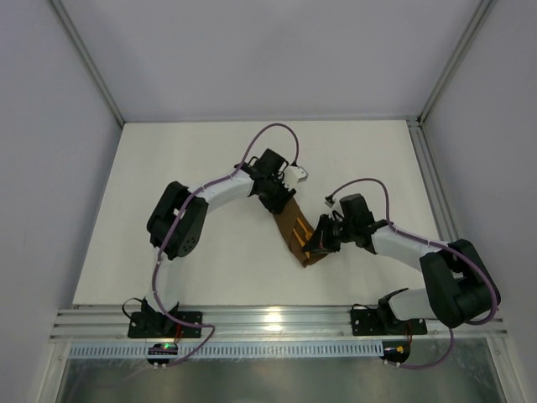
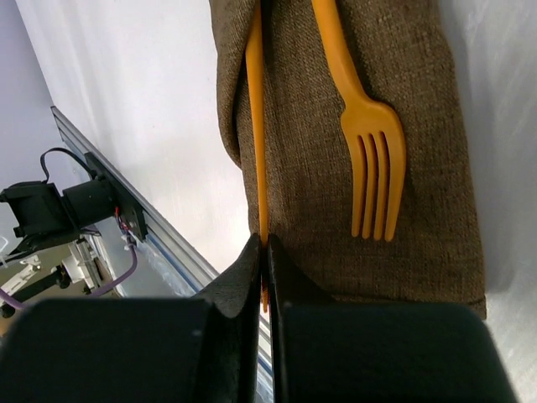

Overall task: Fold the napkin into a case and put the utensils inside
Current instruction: Stuff the knife into the folded napkin.

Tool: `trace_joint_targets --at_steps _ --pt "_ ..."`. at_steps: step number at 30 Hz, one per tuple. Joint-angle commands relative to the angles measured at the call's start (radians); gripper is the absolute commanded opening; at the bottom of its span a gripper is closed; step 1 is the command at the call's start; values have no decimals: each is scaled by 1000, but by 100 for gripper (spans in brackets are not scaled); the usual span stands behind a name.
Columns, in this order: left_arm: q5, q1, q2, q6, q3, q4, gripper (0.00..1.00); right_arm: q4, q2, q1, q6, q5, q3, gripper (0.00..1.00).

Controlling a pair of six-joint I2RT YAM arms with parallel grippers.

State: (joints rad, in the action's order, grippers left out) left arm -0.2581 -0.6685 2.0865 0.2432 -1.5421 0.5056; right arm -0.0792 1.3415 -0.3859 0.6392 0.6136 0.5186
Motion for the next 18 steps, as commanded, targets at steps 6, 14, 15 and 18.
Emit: trace_joint_targets --at_steps 6,14,15,18 --pt "-40 -11 -9 2 -6 -18 37 156 104 -24 50 -51 50 3" --pt "-38 -11 -13 5 -4 -16 37 177 137 -34 51 -103 63 13" --pt "-36 -11 -14 4 -3 -16 37 177 139 -33 48 -109 64 16" --pt "-32 -13 -17 8 0 -16 37 131 133 -47 21 -136 92 35"
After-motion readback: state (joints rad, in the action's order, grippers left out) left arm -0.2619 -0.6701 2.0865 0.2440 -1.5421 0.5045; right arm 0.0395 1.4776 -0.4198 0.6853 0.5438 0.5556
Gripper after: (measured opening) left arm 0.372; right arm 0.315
